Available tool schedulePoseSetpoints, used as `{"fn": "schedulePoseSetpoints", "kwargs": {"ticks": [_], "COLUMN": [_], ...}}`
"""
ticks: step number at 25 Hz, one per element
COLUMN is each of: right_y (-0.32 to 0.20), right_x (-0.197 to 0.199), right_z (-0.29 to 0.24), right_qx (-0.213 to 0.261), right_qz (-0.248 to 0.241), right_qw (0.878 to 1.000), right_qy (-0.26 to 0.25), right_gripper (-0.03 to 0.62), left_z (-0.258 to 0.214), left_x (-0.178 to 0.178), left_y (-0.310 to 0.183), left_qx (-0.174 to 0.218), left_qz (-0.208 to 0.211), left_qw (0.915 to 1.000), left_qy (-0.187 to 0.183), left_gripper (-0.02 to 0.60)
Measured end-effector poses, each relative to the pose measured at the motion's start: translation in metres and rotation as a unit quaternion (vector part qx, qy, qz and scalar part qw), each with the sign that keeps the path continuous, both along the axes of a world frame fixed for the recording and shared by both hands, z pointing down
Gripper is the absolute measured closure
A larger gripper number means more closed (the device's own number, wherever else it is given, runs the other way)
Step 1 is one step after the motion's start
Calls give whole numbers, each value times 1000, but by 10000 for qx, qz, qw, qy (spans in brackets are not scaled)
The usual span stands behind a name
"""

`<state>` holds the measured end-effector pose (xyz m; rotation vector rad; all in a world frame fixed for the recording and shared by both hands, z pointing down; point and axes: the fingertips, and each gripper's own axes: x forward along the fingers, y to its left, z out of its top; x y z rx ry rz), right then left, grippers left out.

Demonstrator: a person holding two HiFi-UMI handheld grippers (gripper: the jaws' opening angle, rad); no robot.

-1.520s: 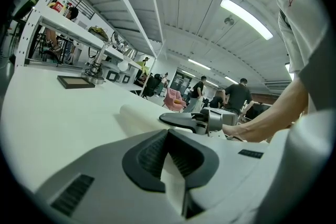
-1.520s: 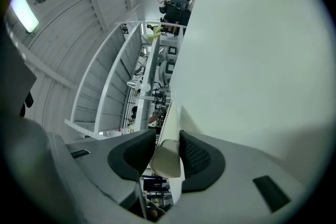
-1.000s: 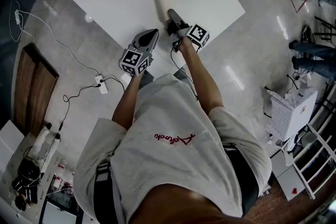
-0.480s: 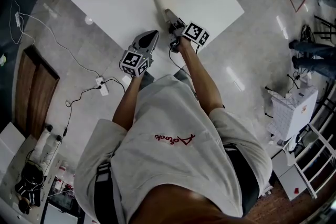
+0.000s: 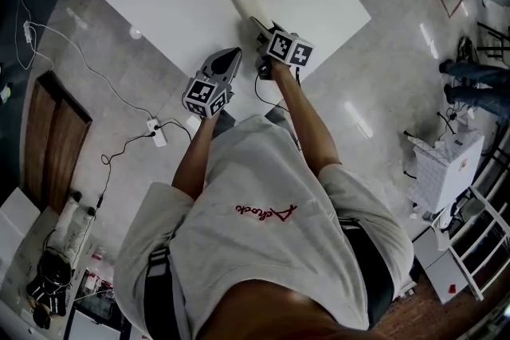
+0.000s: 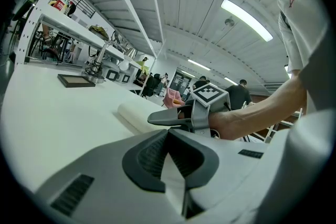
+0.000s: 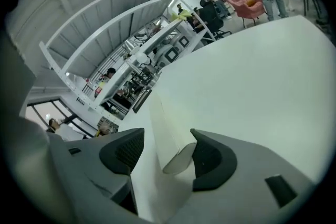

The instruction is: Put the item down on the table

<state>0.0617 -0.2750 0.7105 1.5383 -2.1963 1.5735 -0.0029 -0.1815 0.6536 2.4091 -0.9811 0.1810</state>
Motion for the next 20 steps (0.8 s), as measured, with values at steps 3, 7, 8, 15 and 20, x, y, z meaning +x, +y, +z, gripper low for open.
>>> {"fn": "schedulePoseSetpoints", "kwargs": {"ticks": [3,7,8,15,20], "right_y": [3,3,3,3,-2], "right_x": [4,10,11,9,-3], "right_z": [1,3,3,6,0], "right_qx": [63,192,245,842,1347], "right_qz": [-257,-470,-549,-1307,-1745], "right_qw": [9983,9921,9895,9506,9188], "right_qy": [521,1145,1317,2689,3274], "right_gripper": [326,326,326,324,316], "left_z": [-1,0,0,2,5], "left_x": [3,5,6,2,-5], "left_y": [1,3,4,1,-4], "left_qx": [-4,-40,-47,-68,-85], "left_qz": [-6,1,3,5,0], "left_qw": [10000,10000,10000,10000,10000], "left_qy": [9,22,25,25,26], "left_gripper": [568,568,569,568,568]}}
